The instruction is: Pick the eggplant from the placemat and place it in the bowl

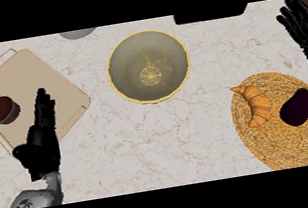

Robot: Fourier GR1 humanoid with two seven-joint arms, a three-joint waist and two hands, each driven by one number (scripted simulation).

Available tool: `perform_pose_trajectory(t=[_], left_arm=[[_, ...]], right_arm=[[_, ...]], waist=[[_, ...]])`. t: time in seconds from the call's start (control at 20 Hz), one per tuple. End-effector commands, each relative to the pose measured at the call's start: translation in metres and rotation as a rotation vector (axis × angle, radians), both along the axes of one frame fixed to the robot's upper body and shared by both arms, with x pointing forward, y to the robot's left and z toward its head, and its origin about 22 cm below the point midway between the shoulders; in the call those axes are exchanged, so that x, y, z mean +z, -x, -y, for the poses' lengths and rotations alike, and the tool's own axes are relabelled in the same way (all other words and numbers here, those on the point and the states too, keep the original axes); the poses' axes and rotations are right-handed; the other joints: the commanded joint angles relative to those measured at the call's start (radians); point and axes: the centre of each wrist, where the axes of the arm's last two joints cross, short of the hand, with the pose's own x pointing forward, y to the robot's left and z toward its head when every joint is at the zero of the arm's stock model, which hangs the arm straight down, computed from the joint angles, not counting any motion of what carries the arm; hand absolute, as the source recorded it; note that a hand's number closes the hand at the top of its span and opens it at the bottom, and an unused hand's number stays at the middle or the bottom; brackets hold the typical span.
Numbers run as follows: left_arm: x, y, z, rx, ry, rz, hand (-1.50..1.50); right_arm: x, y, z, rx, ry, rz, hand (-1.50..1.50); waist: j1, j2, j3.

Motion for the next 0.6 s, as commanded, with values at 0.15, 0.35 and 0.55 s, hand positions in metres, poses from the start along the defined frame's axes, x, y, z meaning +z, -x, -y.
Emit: perform_pose_trajectory(t=[0.15,0.35,0.55], left_arm=[[0.026,-0.005,-0.010,-0.068,0.092,0.088,0.00],[0.037,-0.008,0.000,-0.140,0.149,0.120,0.00],[0.048,-0.011,-0.011,-0.253,0.224,0.090,0.00]], right_arm=[[-0.064,0.024,0.069,-0.630,-0.432,-0.251,-1.50],[-0.128,0.097,0.136,-1.134,-0.151,-0.658,-1.50],[-0.143,0.093,0.134,-1.502,-0.362,-0.642,-1.50]], waist=[[-0.049,-0.003,0.001],[-0.090,0.048,-0.016],[-0.012,0.007,-0.005]])
